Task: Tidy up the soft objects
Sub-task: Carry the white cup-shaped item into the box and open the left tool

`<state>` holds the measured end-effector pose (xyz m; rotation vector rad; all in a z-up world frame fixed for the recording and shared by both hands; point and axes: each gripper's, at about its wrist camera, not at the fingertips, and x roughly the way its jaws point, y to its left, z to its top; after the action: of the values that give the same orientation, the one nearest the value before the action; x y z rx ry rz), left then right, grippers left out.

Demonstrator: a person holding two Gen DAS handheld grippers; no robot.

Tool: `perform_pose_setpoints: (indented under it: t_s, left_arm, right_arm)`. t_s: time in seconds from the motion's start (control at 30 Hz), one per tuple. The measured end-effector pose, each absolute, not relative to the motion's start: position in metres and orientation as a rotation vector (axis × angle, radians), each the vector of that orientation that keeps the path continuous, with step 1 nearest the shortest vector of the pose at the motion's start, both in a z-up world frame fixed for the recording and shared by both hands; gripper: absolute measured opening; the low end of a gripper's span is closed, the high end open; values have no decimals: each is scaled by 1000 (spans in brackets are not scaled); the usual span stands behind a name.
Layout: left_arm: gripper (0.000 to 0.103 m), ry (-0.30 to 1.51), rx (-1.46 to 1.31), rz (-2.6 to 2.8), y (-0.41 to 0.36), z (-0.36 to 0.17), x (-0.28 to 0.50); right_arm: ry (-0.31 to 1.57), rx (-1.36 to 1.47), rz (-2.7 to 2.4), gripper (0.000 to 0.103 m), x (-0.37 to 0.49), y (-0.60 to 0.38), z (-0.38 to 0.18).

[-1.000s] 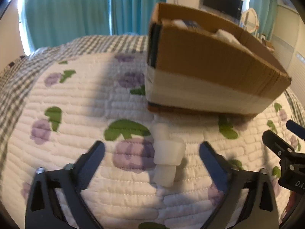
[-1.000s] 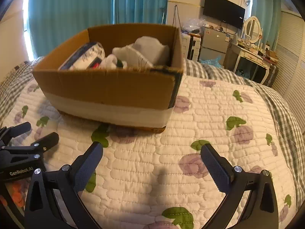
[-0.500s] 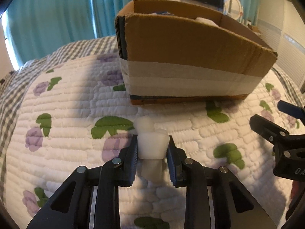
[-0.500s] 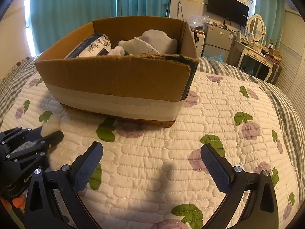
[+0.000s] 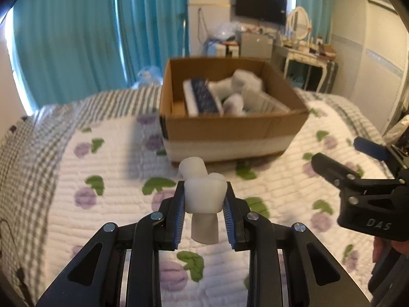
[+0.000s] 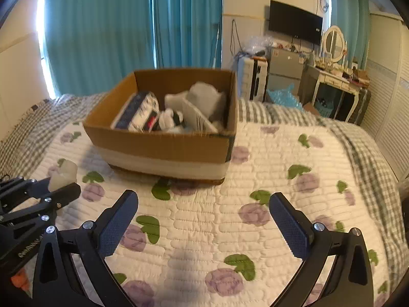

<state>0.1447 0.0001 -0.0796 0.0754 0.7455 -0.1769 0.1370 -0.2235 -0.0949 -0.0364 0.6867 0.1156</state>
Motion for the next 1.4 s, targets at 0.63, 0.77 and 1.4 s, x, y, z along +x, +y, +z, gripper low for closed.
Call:
perform_pose_setpoints:
  t_s: [0.63, 0.77, 1.4]
  left_arm:
    - [26, 600, 125, -265, -31, 4, 161]
    - [26, 615, 119, -274, -40, -6, 204]
    - [80, 621, 103, -218, -59, -59, 302]
  right_arm:
    - [483, -27, 93, 103, 120, -253, 23]
    - [465, -24, 86, 103, 143, -256, 27]
    - [560, -6, 40, 103, 244, -277, -46]
